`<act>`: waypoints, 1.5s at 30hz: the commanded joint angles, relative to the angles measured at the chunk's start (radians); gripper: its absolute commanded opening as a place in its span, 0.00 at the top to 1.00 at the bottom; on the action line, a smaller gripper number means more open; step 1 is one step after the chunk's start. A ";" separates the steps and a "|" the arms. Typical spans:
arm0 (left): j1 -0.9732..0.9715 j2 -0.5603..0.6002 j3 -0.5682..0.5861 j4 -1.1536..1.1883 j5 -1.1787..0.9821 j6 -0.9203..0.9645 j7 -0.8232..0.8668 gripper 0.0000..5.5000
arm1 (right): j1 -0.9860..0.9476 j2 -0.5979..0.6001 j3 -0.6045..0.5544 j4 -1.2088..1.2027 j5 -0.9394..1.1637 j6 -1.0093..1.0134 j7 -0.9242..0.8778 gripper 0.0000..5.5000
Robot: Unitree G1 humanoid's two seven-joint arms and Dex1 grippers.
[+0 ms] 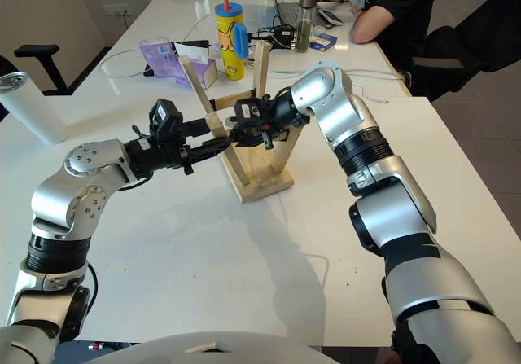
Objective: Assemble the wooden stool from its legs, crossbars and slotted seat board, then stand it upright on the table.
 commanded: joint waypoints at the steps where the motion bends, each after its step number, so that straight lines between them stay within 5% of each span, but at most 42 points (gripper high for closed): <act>1: -0.001 0.008 -0.008 0.006 0.010 0.006 -0.002 0.59 | 0.017 -0.060 -0.028 -0.123 0.019 0.015 0.029 0.73; 15: -0.001 0.008 -0.004 0.008 0.013 0.004 0.000 0.59 | 0.005 -0.016 -0.100 -0.202 0.169 0.331 0.040 0.73; 20: 0.006 0.007 -0.001 0.000 0.011 0.008 0.004 0.59 | -0.004 0.056 -0.166 -0.216 0.171 0.538 -0.192 0.79; 27: 0.011 0.003 0.005 -0.021 0.009 0.034 0.033 0.59 | 0.275 0.172 -0.276 -0.757 0.134 0.814 -0.667 0.99; 36: 0.003 -0.009 0.020 -0.032 0.007 0.052 0.090 0.59 | 0.652 0.254 -0.163 -0.965 0.085 0.794 -0.909 0.99; 40: 0.001 -0.009 0.014 -0.035 0.003 0.051 0.085 0.59 | 0.600 0.296 -0.189 -0.903 0.089 0.719 -0.964 0.99; 45: -0.008 -0.014 0.008 -0.025 0.005 0.044 0.081 0.59 | 0.363 0.398 -0.355 -0.849 0.159 0.572 -1.100 0.99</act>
